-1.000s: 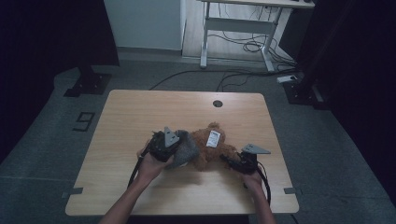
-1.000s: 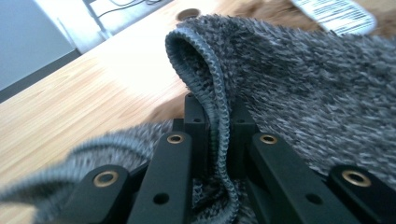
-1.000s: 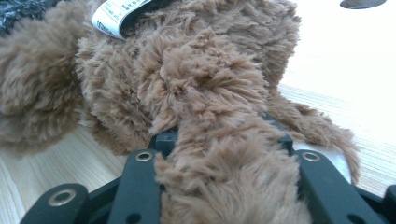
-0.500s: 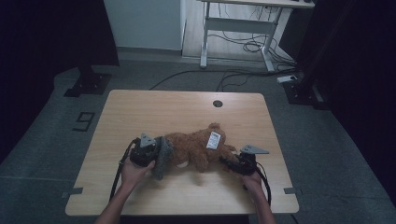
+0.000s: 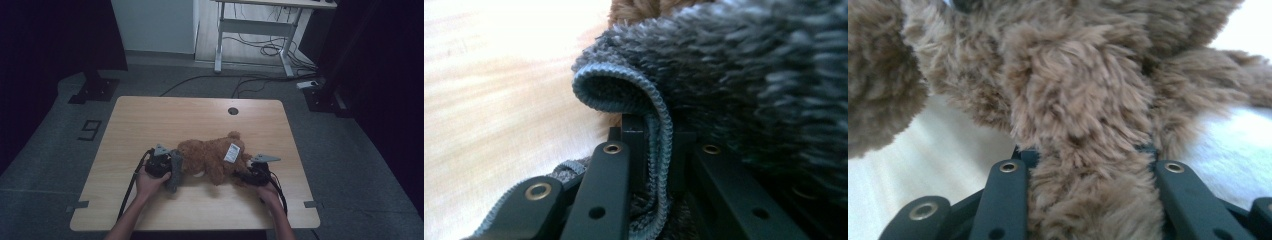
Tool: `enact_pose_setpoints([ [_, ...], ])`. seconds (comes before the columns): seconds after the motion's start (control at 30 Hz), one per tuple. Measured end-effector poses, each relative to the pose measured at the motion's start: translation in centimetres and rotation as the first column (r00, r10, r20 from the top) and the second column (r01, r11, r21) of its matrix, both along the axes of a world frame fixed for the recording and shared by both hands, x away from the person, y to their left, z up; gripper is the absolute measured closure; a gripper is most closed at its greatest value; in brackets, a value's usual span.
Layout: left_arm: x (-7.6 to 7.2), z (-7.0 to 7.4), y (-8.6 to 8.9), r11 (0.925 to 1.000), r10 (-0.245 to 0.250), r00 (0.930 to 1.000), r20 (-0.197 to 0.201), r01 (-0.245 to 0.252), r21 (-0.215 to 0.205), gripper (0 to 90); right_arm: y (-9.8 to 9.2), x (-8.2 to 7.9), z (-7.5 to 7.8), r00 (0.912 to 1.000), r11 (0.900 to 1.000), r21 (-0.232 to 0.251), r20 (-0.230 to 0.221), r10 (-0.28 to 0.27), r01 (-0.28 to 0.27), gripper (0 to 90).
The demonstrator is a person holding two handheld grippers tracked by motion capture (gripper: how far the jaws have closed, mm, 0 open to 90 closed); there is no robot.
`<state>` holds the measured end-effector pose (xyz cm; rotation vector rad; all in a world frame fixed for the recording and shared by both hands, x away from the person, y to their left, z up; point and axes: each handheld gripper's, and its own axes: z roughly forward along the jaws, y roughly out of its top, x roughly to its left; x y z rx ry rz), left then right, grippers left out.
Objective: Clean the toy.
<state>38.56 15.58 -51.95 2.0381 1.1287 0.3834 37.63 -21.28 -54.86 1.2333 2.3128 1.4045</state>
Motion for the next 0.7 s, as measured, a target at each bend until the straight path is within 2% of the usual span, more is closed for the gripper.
enact_pose_setpoints([
  [0.1,1.7,0.1,-0.2,0.9998,0.02,0.9998,0.005,-0.02,0.001,82.2,0.4,1.4,0.0,0.9994,0.999,-0.027,0.02,-0.028,0.028,64.9],
  [0.2,3.0,0.3,0.0,0.9992,0.036,0.9993,-0.007,-0.036,-0.018,82.2,0.5,2.5,0.1,0.9977,0.998,-0.036,0.037,-0.056,0.057,64.8],
  [0.3,3.1,1.1,0.7,0.9983,0.047,0.9988,0.011,-0.047,-0.035,82.0,0.3,3.0,-0.1,0.9975,0.998,-0.016,0.039,-0.06,0.061,64.7],
  [0.37,3.0,2.4,1.5,0.9968,0.051,0.9981,0.034,-0.048,-0.064,81.8,-0.1,2.8,-0.1,0.9977,0.999,-0.014,0.045,-0.05,0.051,64.6],
  [0.43,2.9,3.6,1.7,0.9952,0.048,0.9969,0.062,-0.042,-0.088,81.6,-0.5,2.5,-0.2,0.9975,0.999,-0.013,0.049,-0.05,0.051,64.3],
  [0.5,2.9,4.9,1.3,0.9947,0.03,0.9942,0.103,-0.019,-0.101,81.5,-0.7,2.1,-0.2,0.9976,0.999,-0.021,0.052,-0.046,0.047,64.1],
  [0.57,3.2,6.4,0.1,0.9944,0.008,0.988,0.154,0.009,-0.105,81.5,-0.7,1.7,-0.1,0.9975,0.999,-0.033,0.059,-0.038,0.04,64.0],
  [0.7,4.2,8.4,-2.4,0.994,-0.036,0.9809,0.191,0.055,-0.095,81.3,-1.0,1.3,-0.3,0.9977,0.999,-0.025,0.062,-0.027,0.028,64.1],
])
